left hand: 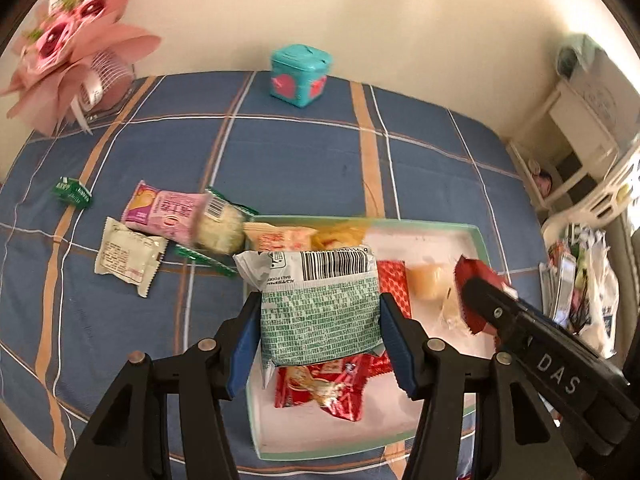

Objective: Organize snacks
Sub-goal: 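Carry both packs over the tray and lower them in, open both tools, then withdraw both open tools from the tray back toward the remaining snacks, then grasp the white sachet with left tool while right tool grasps the wrapped round cake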

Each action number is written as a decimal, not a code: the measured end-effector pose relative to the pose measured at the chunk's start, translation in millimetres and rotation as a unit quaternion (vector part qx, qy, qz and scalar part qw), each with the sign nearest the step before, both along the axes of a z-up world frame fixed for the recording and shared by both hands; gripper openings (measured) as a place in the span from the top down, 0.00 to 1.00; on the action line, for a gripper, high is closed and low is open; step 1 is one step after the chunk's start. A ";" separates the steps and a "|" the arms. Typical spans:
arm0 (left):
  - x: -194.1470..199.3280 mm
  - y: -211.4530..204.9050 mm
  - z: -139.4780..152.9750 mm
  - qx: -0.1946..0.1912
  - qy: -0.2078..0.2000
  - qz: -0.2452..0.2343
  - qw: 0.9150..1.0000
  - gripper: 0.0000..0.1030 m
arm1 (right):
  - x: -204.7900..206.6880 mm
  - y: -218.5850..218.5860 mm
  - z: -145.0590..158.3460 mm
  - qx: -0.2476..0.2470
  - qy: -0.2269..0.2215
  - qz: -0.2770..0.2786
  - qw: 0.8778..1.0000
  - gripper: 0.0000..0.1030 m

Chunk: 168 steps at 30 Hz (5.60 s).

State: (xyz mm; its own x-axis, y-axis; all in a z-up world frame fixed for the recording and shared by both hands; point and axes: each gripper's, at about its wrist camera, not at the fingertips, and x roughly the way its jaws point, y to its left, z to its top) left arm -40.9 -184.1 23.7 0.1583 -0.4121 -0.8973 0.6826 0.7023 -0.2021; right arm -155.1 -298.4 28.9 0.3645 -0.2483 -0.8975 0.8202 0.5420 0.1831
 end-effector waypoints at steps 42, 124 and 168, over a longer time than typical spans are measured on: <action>118.0 93.0 -49.5 0.040 0.063 0.184 0.980 0.27 | 59.7 35.6 -36.4 0.031 0.011 0.069 0.997 0.24; 209.9 75.6 -143.0 0.076 0.118 0.228 0.964 0.14 | 270.6 111.4 -114.5 -0.110 0.178 0.497 0.842 0.20; 209.4 133.7 -100.2 -0.054 0.145 0.242 0.958 0.74 | 209.5 146.5 -111.2 0.002 0.076 0.313 0.947 0.48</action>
